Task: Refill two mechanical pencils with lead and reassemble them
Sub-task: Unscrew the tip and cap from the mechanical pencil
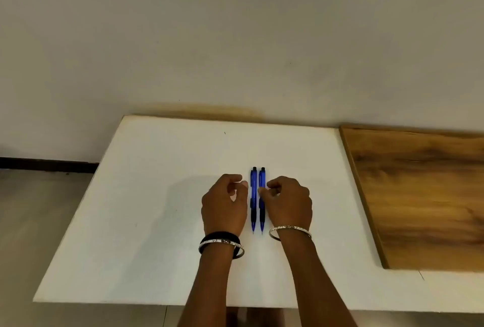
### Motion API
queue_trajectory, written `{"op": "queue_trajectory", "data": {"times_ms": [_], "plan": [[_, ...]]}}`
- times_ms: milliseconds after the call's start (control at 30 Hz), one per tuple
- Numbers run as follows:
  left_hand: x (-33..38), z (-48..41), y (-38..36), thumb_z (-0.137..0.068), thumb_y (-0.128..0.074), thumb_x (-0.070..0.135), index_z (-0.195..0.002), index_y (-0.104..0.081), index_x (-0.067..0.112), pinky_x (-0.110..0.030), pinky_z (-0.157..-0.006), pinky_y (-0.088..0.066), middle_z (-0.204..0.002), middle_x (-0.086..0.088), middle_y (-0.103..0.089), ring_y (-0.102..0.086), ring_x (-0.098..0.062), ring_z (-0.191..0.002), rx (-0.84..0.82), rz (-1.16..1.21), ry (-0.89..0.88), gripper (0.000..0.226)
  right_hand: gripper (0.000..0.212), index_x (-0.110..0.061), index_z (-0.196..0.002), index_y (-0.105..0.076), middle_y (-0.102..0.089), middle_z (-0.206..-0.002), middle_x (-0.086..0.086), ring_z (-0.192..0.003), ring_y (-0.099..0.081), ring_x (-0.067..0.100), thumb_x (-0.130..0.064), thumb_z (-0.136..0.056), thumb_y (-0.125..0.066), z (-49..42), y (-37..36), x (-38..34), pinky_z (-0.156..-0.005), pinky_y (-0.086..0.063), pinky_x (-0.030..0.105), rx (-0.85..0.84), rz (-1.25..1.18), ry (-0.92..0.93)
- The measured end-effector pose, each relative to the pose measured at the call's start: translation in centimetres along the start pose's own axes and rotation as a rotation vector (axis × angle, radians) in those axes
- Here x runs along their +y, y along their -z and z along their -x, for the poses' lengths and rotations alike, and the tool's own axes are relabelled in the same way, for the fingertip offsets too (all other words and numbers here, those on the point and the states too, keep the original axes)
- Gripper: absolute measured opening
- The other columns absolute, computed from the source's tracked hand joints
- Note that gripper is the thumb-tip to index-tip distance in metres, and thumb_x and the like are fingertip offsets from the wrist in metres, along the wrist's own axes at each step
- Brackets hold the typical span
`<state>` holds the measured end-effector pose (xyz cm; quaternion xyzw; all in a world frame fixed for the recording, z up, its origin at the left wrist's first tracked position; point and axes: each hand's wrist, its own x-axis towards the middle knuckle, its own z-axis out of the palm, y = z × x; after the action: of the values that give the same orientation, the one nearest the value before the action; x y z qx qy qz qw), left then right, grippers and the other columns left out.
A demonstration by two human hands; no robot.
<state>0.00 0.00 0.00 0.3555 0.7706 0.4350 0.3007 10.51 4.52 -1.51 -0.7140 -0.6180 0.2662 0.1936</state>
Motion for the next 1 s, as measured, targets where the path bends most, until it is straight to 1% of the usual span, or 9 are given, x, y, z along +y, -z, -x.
{"op": "queue_trajectory", "data": {"times_ms": [367, 433, 500, 600, 633, 700, 767, 900, 1000], "plan": [[-1.2, -1.0, 0.4, -0.091, -0.062, 0.025, -0.105, -0.068, 0.021, -0.016, -0.075, -0.042, -0.095, 0.008, -0.066, -0.061, -0.007, -0.088, 0.01, -0.057, -0.056, 0.016, 0.035, -0.018, -0.106, -0.066, -0.072, -0.098, -0.001, -0.086, -0.068, 0.017, -0.036, -0.078, -0.075, 0.1, -1.7, -1.0, -0.064, -0.042, 0.021, 0.096, 0.024, -0.116], [-1.1, -0.9, 0.5, -0.09, -0.063, 0.025, -0.105, -0.068, 0.021, -0.011, -0.073, -0.04, -0.096, 0.009, -0.066, -0.06, -0.006, -0.087, -0.002, -0.049, -0.062, 0.016, 0.037, -0.017, -0.106, -0.069, -0.073, -0.091, -0.001, -0.079, -0.065, 0.012, -0.034, -0.075, -0.077, 0.0, -1.1, -1.2, -0.065, -0.04, 0.019, 0.134, -0.06, -0.145], [-1.2, -1.0, 0.5, -0.09, -0.063, 0.026, -0.105, -0.067, 0.022, -0.009, -0.071, -0.039, -0.095, 0.011, -0.065, -0.06, -0.005, -0.086, -0.014, -0.032, -0.061, 0.016, 0.032, -0.018, -0.099, -0.072, -0.071, -0.074, -0.006, -0.064, -0.06, 0.005, -0.031, -0.071, -0.08, 0.0, -0.1, -1.5, -0.066, -0.042, 0.019, 0.161, -0.207, -0.149], [-0.9, -0.8, 0.5, -0.091, -0.06, 0.031, -0.101, -0.067, 0.026, -0.006, -0.067, -0.041, -0.093, 0.013, -0.066, -0.063, -0.005, -0.086, -0.037, 0.03, -0.073, 0.013, 0.018, -0.026, -0.084, -0.074, -0.068, -0.064, -0.013, -0.058, -0.064, 0.004, -0.026, -0.067, -0.08, 0.5, 1.2, -2.0, -0.065, -0.054, 0.024, 0.079, -0.395, -0.094], [-0.7, -0.8, 0.4, -0.092, -0.059, 0.033, -0.099, -0.067, 0.026, -0.01, -0.069, -0.047, -0.093, 0.012, -0.068, -0.065, -0.007, -0.088, -0.056, 0.083, -0.073, 0.013, 0.015, -0.027, -0.08, -0.074, -0.07, -0.064, -0.012, -0.059, -0.067, 0.005, -0.024, -0.067, -0.08, 0.7, 1.4, -2.1, -0.063, -0.056, 0.023, 0.024, -0.467, -0.073], [-0.3, -0.7, 0.3, -0.093, -0.056, 0.036, -0.099, -0.069, 0.024, -0.031, -0.079, -0.057, -0.094, 0.007, -0.073, -0.069, -0.014, -0.091, -0.109, 0.209, -0.031, 0.018, 0.013, -0.026, -0.077, -0.075, -0.073, -0.067, -0.006, -0.063, -0.07, 0.006, -0.017, -0.068, -0.079, 1.3, 1.7, -2.3, -0.059, -0.054, 0.018, -0.098, -0.599, -0.033], [0.1, -0.6, 0.2, -0.093, -0.056, 0.038, -0.096, -0.072, 0.025, -0.043, -0.083, -0.058, -0.089, 0.003, -0.075, -0.071, -0.017, -0.088, -0.151, 0.319, 0.017, 0.02, 0.014, -0.023, -0.077, -0.077, -0.075, -0.068, -0.003, -0.065, -0.072, 0.007, -0.011, -0.069, -0.076, 1.7, 1.8, -2.3, -0.059, -0.053, 0.014, -0.174, -0.644, 0.017], [0.7, -0.5, -0.2, -0.093, -0.056, 0.035, -0.101, -0.072, 0.023, -0.042, -0.082, -0.059, -0.093, 0.001, -0.075, -0.071, -0.017, -0.091, -0.191, 0.393, 0.012, 0.022, 0.017, -0.015, -0.082, -0.075, -0.075, -0.068, 0.003, -0.063, -0.073, 0.012, -0.001, -0.074, -0.07, 1.7, 2.5, -1.8, -0.053, -0.05, 0.012, -0.292, -0.701, 0.098], [0.9, -0.2, -0.9, -0.094, -0.052, 0.037, -0.106, -0.07, 0.025, -0.04, -0.07, -0.062, -0.09, 0.0, -0.073, -0.071, -0.014, -0.081, -0.185, 0.344, -0.035, 0.024, 0.015, -0.013, -0.085, -0.073, -0.074, -0.067, 0.005, -0.061, -0.071, 0.013, -0.001, -0.076, -0.07, 1.2, 3.2, -1.1, -0.052, -0.048, 0.015, -0.322, -0.734, 0.108]]}}
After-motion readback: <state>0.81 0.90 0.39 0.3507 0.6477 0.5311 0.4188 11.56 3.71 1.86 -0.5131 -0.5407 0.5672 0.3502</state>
